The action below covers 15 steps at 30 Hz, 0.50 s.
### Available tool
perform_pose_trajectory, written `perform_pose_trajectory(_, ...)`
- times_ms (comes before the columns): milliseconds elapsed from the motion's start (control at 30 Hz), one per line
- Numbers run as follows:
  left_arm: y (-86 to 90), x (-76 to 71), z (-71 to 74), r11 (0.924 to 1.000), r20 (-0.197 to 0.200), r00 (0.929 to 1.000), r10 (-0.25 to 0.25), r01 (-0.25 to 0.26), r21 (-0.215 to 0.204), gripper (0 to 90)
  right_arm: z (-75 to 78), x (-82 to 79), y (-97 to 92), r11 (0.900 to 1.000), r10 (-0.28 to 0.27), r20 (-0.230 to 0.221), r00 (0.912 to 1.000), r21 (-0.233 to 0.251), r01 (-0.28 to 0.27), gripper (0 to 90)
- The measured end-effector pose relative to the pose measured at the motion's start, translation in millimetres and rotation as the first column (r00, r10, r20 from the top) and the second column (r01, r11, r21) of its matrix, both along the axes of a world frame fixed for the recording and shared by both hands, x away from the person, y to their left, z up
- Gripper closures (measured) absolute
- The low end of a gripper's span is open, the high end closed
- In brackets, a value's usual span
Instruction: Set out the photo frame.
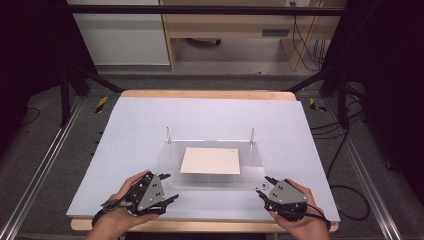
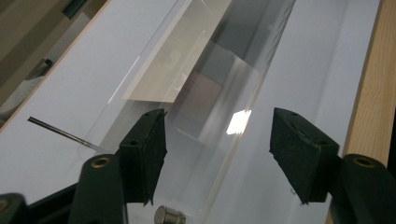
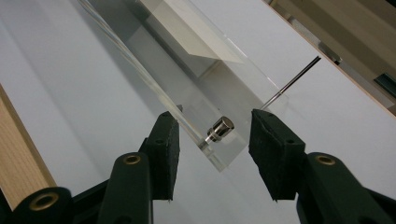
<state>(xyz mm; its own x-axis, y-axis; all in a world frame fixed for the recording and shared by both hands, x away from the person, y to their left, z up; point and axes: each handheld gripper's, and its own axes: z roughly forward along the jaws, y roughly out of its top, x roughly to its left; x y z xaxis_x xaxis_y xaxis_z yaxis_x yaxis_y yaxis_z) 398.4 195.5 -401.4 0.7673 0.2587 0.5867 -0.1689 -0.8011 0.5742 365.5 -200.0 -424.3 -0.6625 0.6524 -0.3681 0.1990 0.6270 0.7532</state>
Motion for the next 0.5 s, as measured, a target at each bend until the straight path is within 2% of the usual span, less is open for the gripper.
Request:
perform_pose_trajectory(233, 3.4, 0.3, 0.2, 0.9998, 0.004, 1.0000, -0.007, 0.007, -0.017, 48.3, 1.4, 0.7, 0.4, 1.0000, -0.003, -0.011, 0.9999, -0.001, 0.003, 53.5)
perform_pose_trajectory(333, 1.2, 0.3, -1.5, 0.9999, 0.005, 0.9999, -0.014, 0.014, -0.002, 51.9, 2.4, 1.0, 0.2, 1.0000, -0.004, -0.015, 0.9999, -0.003, 0.004, 53.5)
perform_pose_trajectory(400, 0.6, 0.4, -2.1, 0.9999, 0.018, 0.9997, -0.013, 0.013, 0.008, 53.7, 3.0, 1.6, 0.1, 1.0000, -0.001, -0.019, 0.9998, 0.000, 0.001, 53.4)
perform_pose_trajectory(433, 0.7, 0.4, -2.5, 0.9999, 0.020, 0.9997, -0.012, 0.012, 0.010, 56.5, 3.5, 1.9, 0.7, 1.0000, -0.002, -0.028, 0.9996, -0.006, 0.002, 53.4)
perform_pose_trajectory(500, 1.7, 1.6, -2.7, 0.9999, 0.011, 0.9999, -0.010, 0.010, 0.006, 56.7, 3.5, 1.9, 0.7, 1.0000, -0.002, -0.029, 0.9996, -0.007, 0.002, 53.4)
